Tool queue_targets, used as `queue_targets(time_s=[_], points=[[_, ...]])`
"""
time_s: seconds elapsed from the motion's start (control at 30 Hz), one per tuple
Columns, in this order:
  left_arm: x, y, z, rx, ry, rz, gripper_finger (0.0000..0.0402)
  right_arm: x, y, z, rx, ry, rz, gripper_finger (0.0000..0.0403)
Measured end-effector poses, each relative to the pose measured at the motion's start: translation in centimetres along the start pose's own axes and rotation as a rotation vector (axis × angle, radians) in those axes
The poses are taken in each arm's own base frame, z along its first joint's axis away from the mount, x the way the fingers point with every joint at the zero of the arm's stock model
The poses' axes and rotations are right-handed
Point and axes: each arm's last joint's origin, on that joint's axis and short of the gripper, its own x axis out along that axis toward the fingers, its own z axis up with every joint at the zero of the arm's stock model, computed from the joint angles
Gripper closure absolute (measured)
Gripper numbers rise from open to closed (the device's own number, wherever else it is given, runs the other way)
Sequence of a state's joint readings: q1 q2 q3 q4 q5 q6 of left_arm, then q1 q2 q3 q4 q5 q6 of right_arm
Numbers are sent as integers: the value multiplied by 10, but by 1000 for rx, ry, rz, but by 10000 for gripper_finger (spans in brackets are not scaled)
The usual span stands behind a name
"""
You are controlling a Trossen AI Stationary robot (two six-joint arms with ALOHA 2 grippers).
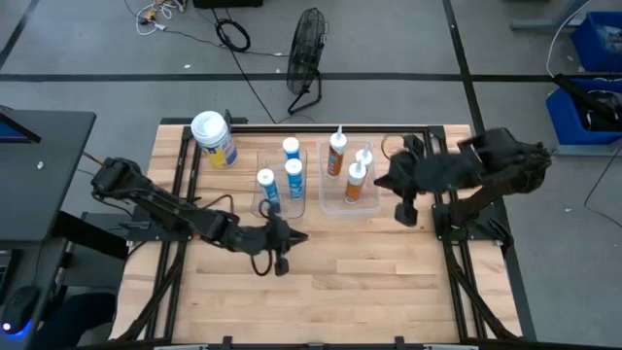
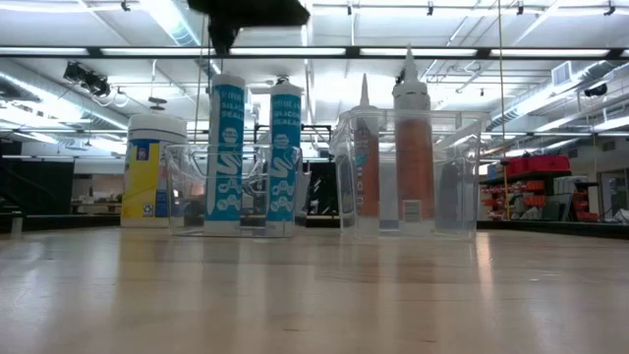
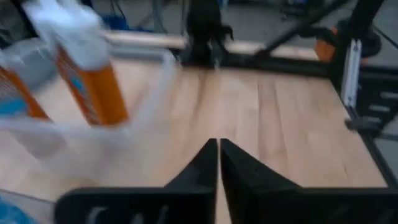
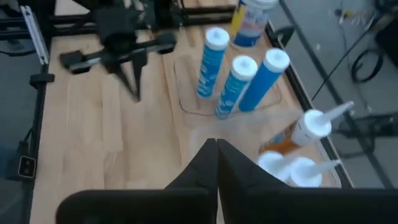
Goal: Pick & place silicon tubes, Sealant and Lysol wipes
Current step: Return to Home Position
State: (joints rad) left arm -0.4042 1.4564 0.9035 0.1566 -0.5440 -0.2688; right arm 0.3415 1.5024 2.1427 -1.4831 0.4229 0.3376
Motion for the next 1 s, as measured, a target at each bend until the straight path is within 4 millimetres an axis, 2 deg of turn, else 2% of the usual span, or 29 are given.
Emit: queue_targets(time_s=[0.13, 0.3, 0.5, 0.63, 0.83, 1.0], points=[[-21, 10, 23, 13, -88, 21, 394, -3, 24, -10, -41, -38, 20, 401], [-49, 15, 41, 31, -152, -8, 398, -1, 49, -36, -81, -113, 29, 402], [-72, 17, 45, 58, -157, 37, 398, -4, 60, -75, -78, -238, 95, 402], [-75, 21, 35, 75, -152, 42, 398, -2, 60, -105, -73, -316, 131, 402], [-71, 31, 1, 47, -234, -42, 399, 11, 60, -143, -107, -448, 226, 403], [-79, 43, -19, 49, -279, -56, 399, 23, 56, -173, -137, -509, 295, 403]])
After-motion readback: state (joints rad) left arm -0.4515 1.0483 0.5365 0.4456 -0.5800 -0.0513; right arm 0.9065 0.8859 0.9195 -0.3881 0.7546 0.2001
